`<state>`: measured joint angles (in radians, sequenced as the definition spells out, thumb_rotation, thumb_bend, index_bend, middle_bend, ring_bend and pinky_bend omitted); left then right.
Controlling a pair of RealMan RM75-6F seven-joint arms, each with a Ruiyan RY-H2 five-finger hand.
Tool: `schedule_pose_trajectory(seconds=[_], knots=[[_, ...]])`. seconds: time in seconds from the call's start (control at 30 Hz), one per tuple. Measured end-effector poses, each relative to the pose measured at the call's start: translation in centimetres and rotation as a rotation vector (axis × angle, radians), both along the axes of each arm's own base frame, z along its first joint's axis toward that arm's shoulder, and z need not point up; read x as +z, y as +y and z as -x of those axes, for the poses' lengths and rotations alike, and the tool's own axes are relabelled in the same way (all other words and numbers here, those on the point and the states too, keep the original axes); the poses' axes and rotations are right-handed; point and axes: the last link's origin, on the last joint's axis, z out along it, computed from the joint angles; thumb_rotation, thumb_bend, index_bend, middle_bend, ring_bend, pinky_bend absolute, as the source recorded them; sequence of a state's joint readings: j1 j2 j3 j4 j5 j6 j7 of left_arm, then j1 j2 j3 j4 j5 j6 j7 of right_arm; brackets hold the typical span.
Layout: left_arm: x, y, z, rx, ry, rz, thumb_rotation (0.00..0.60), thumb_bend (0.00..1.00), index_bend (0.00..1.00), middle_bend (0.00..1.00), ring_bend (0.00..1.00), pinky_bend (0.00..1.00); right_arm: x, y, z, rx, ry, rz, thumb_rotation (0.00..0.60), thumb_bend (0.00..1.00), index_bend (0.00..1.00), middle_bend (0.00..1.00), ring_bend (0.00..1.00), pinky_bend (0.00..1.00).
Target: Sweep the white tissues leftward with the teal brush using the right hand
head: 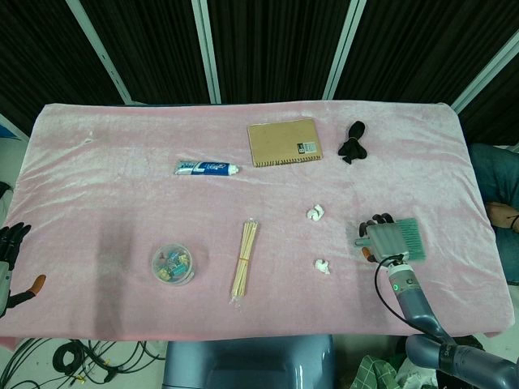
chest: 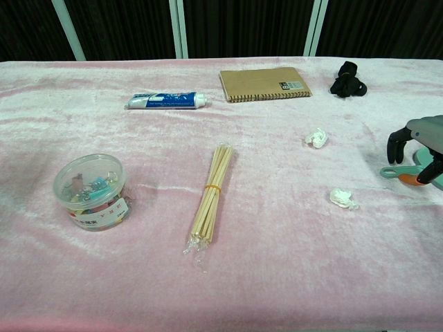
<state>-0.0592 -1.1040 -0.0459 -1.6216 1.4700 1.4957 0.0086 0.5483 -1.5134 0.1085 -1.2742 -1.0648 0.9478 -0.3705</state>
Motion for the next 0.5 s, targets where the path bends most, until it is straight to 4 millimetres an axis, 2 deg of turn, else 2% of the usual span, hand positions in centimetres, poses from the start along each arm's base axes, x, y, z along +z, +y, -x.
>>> schedule_pose_trajectory(seconds=[0.5], knots=[[-0.03,-0.07,0.02,0.001,0.004,0.009,0.6,0.28,0.07,0.05,0.0,0.0,0.12,0.01,0.01,0.003,0.001,0.0,0.6,0.26,0.48,0.42,0.2,0.15]])
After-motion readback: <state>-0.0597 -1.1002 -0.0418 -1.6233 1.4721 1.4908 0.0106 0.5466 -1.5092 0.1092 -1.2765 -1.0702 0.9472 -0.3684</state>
